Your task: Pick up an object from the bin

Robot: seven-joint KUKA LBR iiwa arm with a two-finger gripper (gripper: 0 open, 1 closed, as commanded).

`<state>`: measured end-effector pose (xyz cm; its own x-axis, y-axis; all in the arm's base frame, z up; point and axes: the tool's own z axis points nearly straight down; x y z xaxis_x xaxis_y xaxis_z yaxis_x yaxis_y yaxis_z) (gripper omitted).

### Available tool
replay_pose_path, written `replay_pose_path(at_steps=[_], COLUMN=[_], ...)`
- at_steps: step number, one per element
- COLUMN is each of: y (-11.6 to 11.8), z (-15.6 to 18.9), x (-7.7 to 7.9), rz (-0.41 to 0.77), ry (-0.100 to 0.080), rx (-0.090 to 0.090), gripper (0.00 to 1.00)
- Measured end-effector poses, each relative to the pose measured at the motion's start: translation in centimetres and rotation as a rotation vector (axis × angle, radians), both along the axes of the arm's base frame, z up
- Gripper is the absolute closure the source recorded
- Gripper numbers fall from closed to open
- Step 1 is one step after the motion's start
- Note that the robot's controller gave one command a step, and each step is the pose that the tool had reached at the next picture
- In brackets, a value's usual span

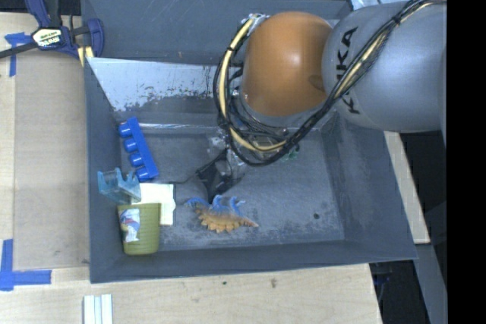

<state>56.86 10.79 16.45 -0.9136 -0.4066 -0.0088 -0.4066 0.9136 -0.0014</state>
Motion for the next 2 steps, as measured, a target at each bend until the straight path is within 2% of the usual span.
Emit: replay_pose_path(at_steps=[1,2], y=[0.0,1.0], z=[0.0,15.0], x=[0.0,-0.6], rz=[0.000,-0.035], ry=[0.000,-0.007], rx=[0.000,0.002], gripper=[1.00,1.00])
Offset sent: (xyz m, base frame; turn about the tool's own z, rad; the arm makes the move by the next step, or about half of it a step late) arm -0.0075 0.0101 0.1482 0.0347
